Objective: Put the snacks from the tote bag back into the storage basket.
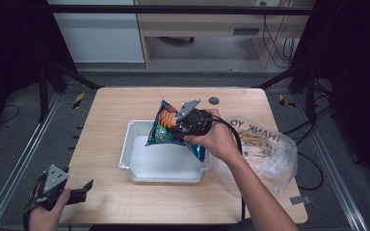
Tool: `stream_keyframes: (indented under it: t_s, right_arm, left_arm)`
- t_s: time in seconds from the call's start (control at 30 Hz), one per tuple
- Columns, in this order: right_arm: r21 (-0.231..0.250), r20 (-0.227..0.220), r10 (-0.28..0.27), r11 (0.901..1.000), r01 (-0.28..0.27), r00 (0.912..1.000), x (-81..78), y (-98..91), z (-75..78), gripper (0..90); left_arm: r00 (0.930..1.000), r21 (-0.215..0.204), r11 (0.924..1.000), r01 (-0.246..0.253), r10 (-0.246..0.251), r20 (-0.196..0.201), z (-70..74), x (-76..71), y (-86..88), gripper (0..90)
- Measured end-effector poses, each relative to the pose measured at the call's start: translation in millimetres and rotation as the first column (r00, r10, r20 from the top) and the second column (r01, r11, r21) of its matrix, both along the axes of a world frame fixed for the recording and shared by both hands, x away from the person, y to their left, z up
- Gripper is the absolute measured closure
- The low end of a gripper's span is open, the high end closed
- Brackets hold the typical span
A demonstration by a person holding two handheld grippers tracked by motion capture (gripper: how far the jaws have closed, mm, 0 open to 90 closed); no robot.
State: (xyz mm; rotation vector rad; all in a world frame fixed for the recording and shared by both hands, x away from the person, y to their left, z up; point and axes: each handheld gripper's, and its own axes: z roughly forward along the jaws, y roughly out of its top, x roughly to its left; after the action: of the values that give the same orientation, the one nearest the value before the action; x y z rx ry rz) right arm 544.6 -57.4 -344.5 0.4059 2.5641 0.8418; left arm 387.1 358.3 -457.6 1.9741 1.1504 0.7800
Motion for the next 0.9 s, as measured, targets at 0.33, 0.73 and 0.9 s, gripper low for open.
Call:
stream_keyframes:
  t_s: [0.33, 0.73, 0.9]
  right_arm:
    - [-0.007, -0.020, 0.061, 0.9981, -0.061, 0.9980, -2.8, 24.0, -7.7, 43.9]
    - [-0.023, -0.044, 0.122, 0.9922, -0.123, 0.9916, -4.1, 42.4, -14.7, 43.9]
    - [-0.028, -0.054, 0.147, 0.9885, -0.149, 0.9876, -5.7, 52.1, -18.5, 43.9]
  left_arm:
    - [1.0000, -0.009, 1.0000, -0.002, 0.002, -0.001, 0.3, -0.5, 1.2, 3.5]
    - [1.0000, -0.009, 0.9999, 0.005, -0.005, -0.001, 0.2, 0.4, -0.4, 3.5]
    - [1.0000, -0.010, 0.9999, 0.004, -0.004, -0.004, 0.0, 0.6, 0.0, 3.5]
